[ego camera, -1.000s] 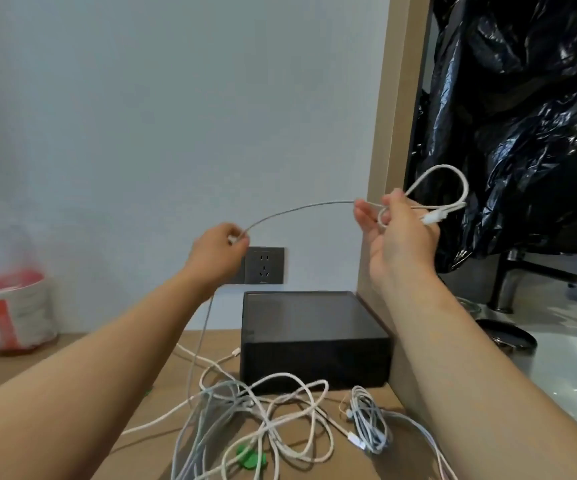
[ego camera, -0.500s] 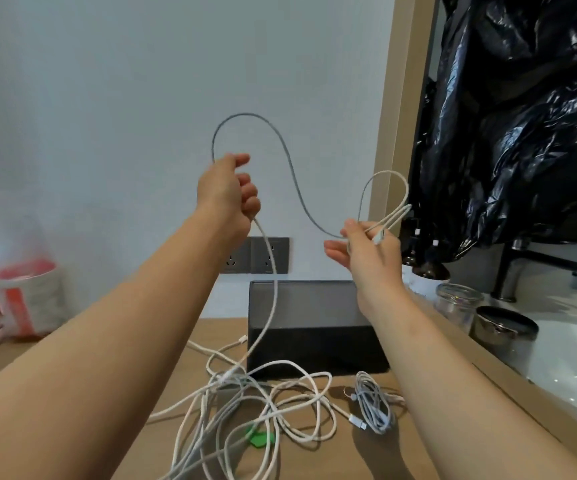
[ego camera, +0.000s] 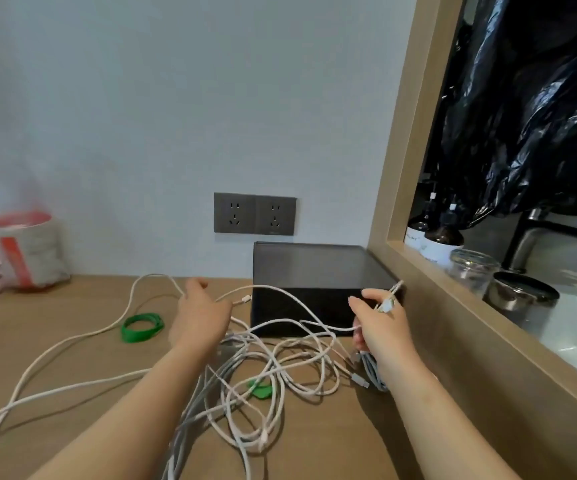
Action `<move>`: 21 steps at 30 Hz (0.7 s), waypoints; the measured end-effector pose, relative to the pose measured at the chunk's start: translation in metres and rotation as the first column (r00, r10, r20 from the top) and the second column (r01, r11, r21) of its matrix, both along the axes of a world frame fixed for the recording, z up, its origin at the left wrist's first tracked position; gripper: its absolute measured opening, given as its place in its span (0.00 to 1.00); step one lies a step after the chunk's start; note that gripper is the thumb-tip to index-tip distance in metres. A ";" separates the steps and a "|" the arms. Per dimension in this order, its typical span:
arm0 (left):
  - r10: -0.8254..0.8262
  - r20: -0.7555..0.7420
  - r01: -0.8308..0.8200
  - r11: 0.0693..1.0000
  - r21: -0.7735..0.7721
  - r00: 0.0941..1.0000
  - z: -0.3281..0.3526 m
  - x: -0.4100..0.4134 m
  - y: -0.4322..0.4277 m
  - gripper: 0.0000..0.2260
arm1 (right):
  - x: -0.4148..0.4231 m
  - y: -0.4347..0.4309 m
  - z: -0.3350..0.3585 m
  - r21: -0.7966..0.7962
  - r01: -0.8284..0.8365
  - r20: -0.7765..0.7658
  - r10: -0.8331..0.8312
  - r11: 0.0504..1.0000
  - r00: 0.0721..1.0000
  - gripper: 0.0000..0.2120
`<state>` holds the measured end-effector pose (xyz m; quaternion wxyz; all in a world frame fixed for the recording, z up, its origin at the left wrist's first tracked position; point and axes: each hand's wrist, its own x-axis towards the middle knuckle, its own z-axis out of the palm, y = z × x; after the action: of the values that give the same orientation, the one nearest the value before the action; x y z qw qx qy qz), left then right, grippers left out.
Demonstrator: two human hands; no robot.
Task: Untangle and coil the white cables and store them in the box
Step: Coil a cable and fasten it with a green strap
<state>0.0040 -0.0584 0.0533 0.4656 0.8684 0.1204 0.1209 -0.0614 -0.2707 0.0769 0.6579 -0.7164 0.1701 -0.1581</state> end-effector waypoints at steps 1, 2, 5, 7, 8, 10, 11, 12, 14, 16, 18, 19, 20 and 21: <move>0.012 -0.026 -0.010 0.996 0.094 1.000 -0.002 -0.003 0.002 0.24 | 0.001 0.003 -0.003 -0.017 0.025 0.022 -0.024 1.000 0.999 0.06; 0.019 -0.049 -0.010 0.985 0.174 0.999 -0.005 -0.005 0.003 0.26 | 0.003 0.007 -0.005 -0.047 0.036 0.037 -0.034 0.998 0.999 0.05; -0.004 -0.100 0.036 0.947 0.319 0.995 -0.014 -0.007 0.006 0.31 | 0.005 0.020 -0.010 -0.138 0.032 0.041 -0.026 0.990 0.999 0.11; -0.028 -0.045 0.043 0.934 0.354 0.999 -0.015 -0.009 0.008 0.31 | 0.009 0.028 -0.011 -0.191 0.023 0.044 -0.015 0.981 0.999 0.13; -0.051 0.036 0.034 0.931 0.364 0.998 -0.016 -0.011 0.007 0.30 | 0.012 0.032 -0.012 -0.235 0.022 0.042 -0.012 0.972 0.999 0.14; -0.173 0.226 0.063 0.902 0.427 0.959 -0.017 -0.016 0.002 0.28 | 0.018 0.037 -0.017 -0.343 0.037 0.030 -0.029 0.939 0.999 0.14; -0.281 0.263 0.128 0.868 0.479 0.923 -0.016 -0.018 -0.003 0.28 | 0.020 0.038 -0.020 -0.389 0.053 0.028 -0.046 0.920 0.999 0.14; -0.395 0.248 0.214 0.817 0.536 0.885 -0.017 -0.020 -0.008 0.28 | 0.021 0.038 -0.022 -0.428 0.067 0.030 -0.060 0.901 0.998 0.14; -0.538 0.109 0.366 0.694 0.620 0.836 -0.020 -0.018 -0.017 0.27 | 0.022 0.036 -0.026 -0.478 0.071 0.028 -0.065 0.876 0.997 0.15; -0.576 0.002 0.439 0.626 0.644 0.818 -0.024 -0.014 -0.020 0.29 | 0.021 0.031 -0.026 -0.468 0.045 0.019 -0.041 0.883 0.999 0.16; -0.568 0.000 0.432 0.626 0.649 0.823 -0.024 -0.014 -0.020 0.34 | 0.021 0.024 -0.023 -0.400 0.020 0.003 -0.021 0.916 1.000 0.17; -0.557 0.018 0.408 0.628 0.663 0.830 -0.021 -0.016 -0.020 0.36 | 0.022 0.019 -0.023 -0.370 0.011 -0.012 -0.017 0.929 1.000 0.17; -0.548 0.028 0.383 0.619 0.685 0.836 -0.019 -0.018 -0.021 0.37 | 0.022 0.015 -0.023 -0.358 0.009 -0.032 -0.022 0.934 0.999 0.17; -0.544 0.025 0.365 0.596 0.715 0.839 -0.017 -0.021 -0.022 0.35 | 0.022 0.012 -0.024 -0.370 0.014 -0.057 -0.038 0.929 0.998 0.17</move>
<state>-0.0168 -0.0803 0.0360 0.1372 0.9566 -0.2175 0.1371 -0.0395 -0.2592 0.0525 0.5035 -0.8297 0.1674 -0.1732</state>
